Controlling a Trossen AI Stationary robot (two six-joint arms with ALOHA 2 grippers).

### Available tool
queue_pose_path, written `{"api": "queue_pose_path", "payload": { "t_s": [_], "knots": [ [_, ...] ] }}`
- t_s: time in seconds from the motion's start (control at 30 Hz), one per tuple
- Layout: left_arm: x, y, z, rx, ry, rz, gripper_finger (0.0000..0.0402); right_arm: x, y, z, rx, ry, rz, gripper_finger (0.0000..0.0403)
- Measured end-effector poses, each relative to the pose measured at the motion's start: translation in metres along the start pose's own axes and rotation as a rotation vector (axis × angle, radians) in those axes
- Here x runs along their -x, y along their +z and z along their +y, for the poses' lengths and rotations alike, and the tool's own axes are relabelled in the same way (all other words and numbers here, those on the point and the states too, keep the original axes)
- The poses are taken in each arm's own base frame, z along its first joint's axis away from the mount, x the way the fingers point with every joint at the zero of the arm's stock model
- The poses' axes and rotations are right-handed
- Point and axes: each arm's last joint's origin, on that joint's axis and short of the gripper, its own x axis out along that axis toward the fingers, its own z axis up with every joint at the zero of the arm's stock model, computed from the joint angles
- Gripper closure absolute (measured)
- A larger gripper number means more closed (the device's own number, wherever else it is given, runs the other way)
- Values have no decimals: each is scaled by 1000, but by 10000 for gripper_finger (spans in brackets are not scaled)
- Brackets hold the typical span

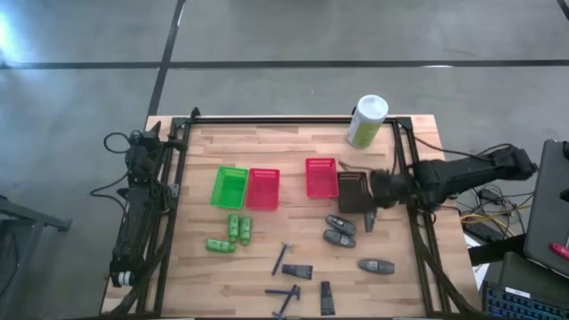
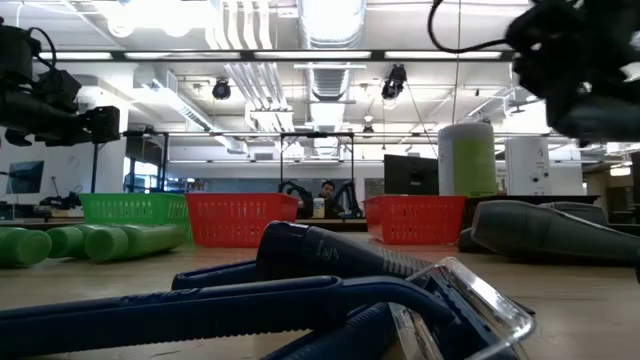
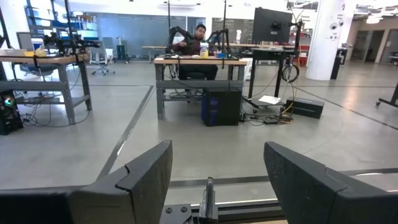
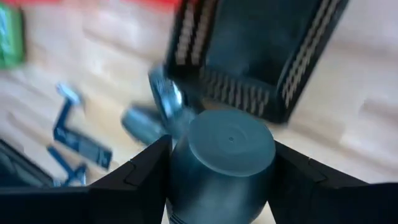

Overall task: Pick & Place Travel size toiletries
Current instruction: Put the gray deodorant into the black basket

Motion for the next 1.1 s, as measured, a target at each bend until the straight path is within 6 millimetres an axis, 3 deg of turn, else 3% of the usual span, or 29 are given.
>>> {"api": "queue_pose_path", "payload": {
  "t_s": [0.2,0.47,0.67,0.83,1.1],
  "knots": [
    [0,0,0,0,0,0,142,6,44,9,62,-25,-105,186],
    [0,0,0,0,0,0,142,-26,91,7,160,-162,2,198],
    [0,0,0,0,0,0,142,-51,99,12,166,-194,130,191],
    [0,0,0,0,0,0,142,-65,104,10,148,-276,125,185],
    [0,0,0,0,0,0,142,-54,104,11,157,-273,60,132]
  ]
}}
